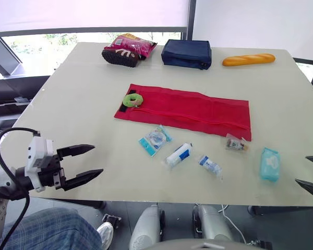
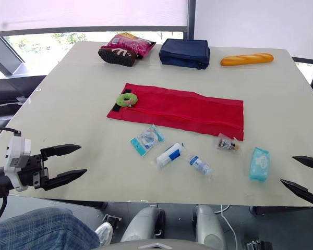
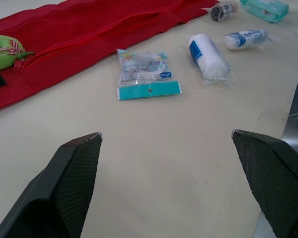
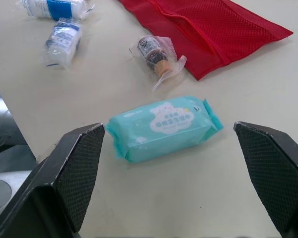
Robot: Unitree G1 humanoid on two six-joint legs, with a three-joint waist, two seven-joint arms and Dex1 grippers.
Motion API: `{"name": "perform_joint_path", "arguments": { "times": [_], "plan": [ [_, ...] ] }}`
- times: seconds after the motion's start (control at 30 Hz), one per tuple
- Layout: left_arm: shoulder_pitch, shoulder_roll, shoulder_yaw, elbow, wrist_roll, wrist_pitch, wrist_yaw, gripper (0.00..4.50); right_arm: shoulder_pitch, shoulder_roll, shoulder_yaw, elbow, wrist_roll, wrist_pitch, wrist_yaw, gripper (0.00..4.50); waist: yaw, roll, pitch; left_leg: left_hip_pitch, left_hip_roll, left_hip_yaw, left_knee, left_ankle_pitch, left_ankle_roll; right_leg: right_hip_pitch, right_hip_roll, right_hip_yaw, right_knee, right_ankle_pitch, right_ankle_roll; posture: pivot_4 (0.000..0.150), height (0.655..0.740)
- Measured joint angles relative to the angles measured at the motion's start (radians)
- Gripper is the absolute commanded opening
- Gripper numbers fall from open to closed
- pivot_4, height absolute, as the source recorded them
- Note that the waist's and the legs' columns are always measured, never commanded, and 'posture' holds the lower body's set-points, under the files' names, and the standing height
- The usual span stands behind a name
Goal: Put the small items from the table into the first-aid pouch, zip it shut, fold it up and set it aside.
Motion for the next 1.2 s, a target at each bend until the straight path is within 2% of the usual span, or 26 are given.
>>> {"name": "perform_joint_path", "arguments": {
  "times": [0.5,0.67,0.87,1.0,1.2],
  "plan": [
    [-0.047,-0.024,-0.007,0.019,-0.004,0.012,0.022,4.5,-0.038,0.004,0.002,-0.025,0.0,0.04,-0.01,4.43,0.0,0.0,0.0,0.0,0.0,0.0,0.0,0.0,0.0,0.0,0.0,0.0,0.0,0.0,0.0,0.15,0.7164],
    [-0.081,-0.025,-0.029,0.041,0.006,0.01,0.046,4.5,-0.056,0.026,0.022,-0.093,0.023,0.068,-0.032,4.43,0.001,0.0,0.0,0.0,0.0,0.0,0.0,0.0,0.0,0.0,0.0,-0.001,0.0,0.0,0.0,0.15,0.7164],
    [-0.177,-0.024,-0.094,0.082,0.03,0.016,0.072,4.5,-0.12,0.082,0.097,-0.273,0.09,0.152,-0.129,4.43,0.001,0.0,0.001,0.0,0.0,0.0,0.0,0.0,0.0,0.0,0.001,-0.001,0.0,0.0,0.0,0.15,0.7164],
    [-0.28,-0.023,-0.194,0.156,0.071,0.06,0.089,4.5,-0.151,0.113,0.139,-0.335,0.113,0.181,-0.17,4.43,0.007,0.0,0.001,-0.001,0.0,-0.001,0.001,0.0,0.0,0.0,0.003,-0.002,0.001,0.0,0.0,0.15,0.7164],
    [-0.588,-0.073,-0.407,0.326,0.106,0.192,0.075,4.5,-0.184,0.15,0.238,-0.468,0.135,0.208,-0.218,4.43,0.022,-0.001,0.001,-0.002,-0.001,-0.001,0.002,0.0,0.0,0.0,0.006,-0.002,0.001,0.001,0.002,0.15,0.7164]
  ]
}}
